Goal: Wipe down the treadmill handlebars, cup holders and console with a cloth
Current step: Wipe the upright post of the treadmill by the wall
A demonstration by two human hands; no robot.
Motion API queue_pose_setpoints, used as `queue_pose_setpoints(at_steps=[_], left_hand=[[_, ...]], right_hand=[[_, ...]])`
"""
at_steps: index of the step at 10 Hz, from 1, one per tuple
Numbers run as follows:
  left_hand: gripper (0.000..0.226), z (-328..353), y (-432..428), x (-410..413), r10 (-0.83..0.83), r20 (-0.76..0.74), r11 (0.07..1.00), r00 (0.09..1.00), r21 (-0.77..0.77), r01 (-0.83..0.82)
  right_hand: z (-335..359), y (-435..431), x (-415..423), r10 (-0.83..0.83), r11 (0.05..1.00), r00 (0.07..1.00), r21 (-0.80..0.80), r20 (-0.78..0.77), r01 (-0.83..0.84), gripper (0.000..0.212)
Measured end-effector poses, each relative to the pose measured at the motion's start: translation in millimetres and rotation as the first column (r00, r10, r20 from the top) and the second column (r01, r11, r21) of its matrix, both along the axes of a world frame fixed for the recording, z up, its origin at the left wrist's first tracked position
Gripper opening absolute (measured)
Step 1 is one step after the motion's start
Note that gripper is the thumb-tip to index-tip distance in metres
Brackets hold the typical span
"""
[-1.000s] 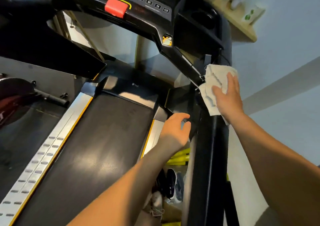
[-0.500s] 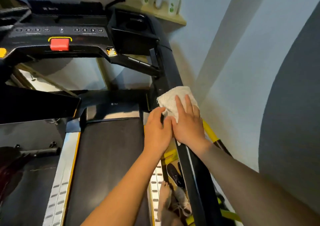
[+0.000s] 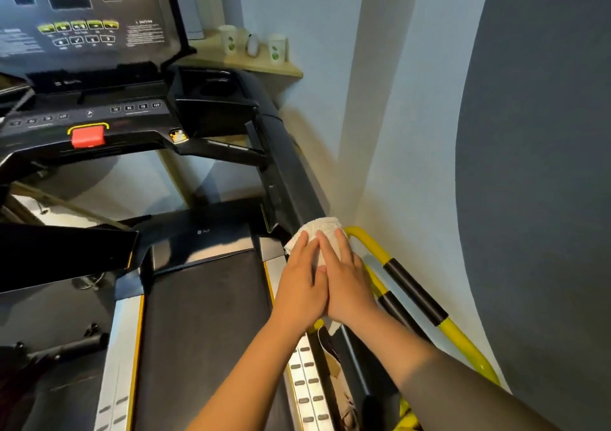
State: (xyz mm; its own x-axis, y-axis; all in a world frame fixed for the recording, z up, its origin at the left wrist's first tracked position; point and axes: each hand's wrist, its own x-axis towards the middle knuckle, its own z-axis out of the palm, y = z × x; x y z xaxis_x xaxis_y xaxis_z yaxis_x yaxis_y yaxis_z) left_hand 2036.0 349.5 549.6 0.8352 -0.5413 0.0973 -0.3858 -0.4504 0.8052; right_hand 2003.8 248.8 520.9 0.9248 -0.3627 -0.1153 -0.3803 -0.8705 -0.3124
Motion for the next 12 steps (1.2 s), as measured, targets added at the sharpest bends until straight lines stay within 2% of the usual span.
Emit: queue_pose_setpoints(at_steps=[1, 2, 3, 4, 5, 6, 7, 8, 9, 10, 11, 12], left_hand=[[0.055, -1, -9, -2, 0.064, -0.025, 0.998, 0.998, 0.022, -0.063], [0.053, 5, -18, -6, 0.087, -0.035, 0.996, 0.996, 0.036, -0.086], [0.046, 8, -21, -13, 0.088, -0.013, 0.993, 0.996, 0.077, -0.086], [0.044, 8, -12, -27, 0.069, -0.022, 0.993, 0.997, 0.093, -0.066], [0.049, 3, 1, -39, -0.003, -0.040, 0.994, 0.999, 0.106, 0.007], [0.050, 3, 9, -44, -0.028, -0.065, 0.991, 0.998, 0.125, 0.036], [0.053, 5, 15, -45, 0.000, -0.058, 0.991, 0.998, 0.134, 0.007], [0.044, 11, 22, -48, 0.048, -0.031, 0.988, 0.998, 0.150, -0.042], [0.042, 11, 30, -54, 0.083, -0.052, 0.981, 0.995, 0.178, -0.072], [0.044, 1, 39, -63, 0.121, -0.097, 0.972, 0.988, 0.214, -0.098], [0.041, -2, 39, -72, 0.092, -0.106, 0.979, 0.990, 0.192, -0.071], [0.039, -3, 33, -75, 0.053, -0.121, 0.993, 0.991, 0.112, -0.040]], right_hand=[[-8, -10, 5, 0.037, 0.998, 0.998, 0.042, 0.041, -0.039, 0.093], [-5, -25, 10, 0.043, 0.949, 0.995, 0.307, 0.093, -0.070, 0.069], [-5, -33, 10, 0.012, 0.874, 0.980, 0.474, 0.197, -0.106, 0.055], [-9, -32, -3, -0.030, 0.838, 0.976, 0.537, 0.213, -0.092, 0.058], [-9, -31, -31, -0.067, 0.801, 0.978, 0.595, 0.196, -0.064, 0.062], [-9, -17, -57, -0.060, 0.849, 0.984, 0.528, 0.165, -0.037, 0.067], [-8, -19, -54, -0.102, 0.841, 0.982, 0.541, 0.159, 0.000, 0.068], [0, -30, -31, -0.173, 0.706, 0.981, 0.706, 0.089, 0.060, 0.067], [-7, -47, -22, -0.153, 0.636, 0.988, 0.768, 0.031, 0.075, 0.069], [-53, -47, -57, -0.196, 0.652, 0.974, 0.727, -0.112, 0.214, 0.042], [-30, -40, -96, -0.523, -0.456, 0.650, 0.826, -0.551, 0.333, 0.042], [-33, -19, -137, -0.480, 0.356, 0.803, 0.758, -0.354, 0.547, 0.045]])
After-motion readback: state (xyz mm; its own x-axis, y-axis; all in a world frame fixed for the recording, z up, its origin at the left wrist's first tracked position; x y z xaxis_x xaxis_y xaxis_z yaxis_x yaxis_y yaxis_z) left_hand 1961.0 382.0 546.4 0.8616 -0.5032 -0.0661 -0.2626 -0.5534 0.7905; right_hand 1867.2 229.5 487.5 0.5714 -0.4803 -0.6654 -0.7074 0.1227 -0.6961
